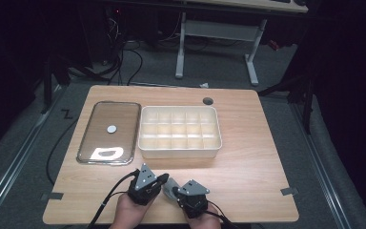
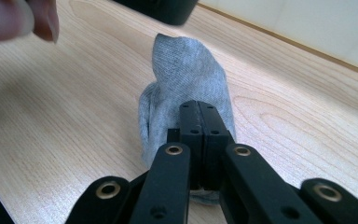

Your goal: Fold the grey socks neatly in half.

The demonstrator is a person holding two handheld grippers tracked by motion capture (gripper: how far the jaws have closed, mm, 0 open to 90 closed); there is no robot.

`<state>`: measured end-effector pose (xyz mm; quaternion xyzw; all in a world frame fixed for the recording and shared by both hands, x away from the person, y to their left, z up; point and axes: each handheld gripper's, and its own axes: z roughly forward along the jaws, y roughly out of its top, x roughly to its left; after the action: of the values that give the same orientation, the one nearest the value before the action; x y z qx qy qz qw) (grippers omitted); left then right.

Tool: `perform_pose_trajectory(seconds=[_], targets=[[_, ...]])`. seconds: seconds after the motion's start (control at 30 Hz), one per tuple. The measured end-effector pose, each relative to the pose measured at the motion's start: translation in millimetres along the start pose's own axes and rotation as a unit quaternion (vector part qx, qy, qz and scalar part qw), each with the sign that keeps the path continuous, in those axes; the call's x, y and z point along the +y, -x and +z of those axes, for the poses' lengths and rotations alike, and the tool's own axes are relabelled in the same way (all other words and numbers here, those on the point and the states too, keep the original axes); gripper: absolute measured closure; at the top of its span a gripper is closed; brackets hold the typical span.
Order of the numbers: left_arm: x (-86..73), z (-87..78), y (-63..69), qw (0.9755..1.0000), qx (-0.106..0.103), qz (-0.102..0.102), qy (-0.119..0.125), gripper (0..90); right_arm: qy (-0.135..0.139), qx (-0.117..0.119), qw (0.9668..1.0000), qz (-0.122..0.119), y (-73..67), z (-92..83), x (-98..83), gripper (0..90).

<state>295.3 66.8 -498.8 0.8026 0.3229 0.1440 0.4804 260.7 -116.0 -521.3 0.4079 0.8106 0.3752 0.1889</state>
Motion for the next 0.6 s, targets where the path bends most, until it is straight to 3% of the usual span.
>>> perform_pose_trajectory(seconds=[0.2,0.3,0.4,0.6], targets=[[-3.0,6.9,6.6,1.0000,-0.004,0.005,-0.002,89.1,0.002,0.000,1.0000,0.000,0.1,0.0,-0.7,90.0],[-6.5,10.3,6.3,0.9997,0.013,0.013,-0.018,89.9,0.003,0.000,1.0000,0.000,0.2,0.0,-0.9,90.0],[-16.9,12.4,1.9,0.9993,0.015,-0.005,-0.033,90.0,0.005,0.001,1.0000,-0.001,0.2,0.0,-1.7,90.0],[-21.6,13.0,4.3,0.9992,0.025,0.011,-0.030,90.0,0.004,0.005,1.0000,-0.001,1.4,0.6,-0.2,90.0]])
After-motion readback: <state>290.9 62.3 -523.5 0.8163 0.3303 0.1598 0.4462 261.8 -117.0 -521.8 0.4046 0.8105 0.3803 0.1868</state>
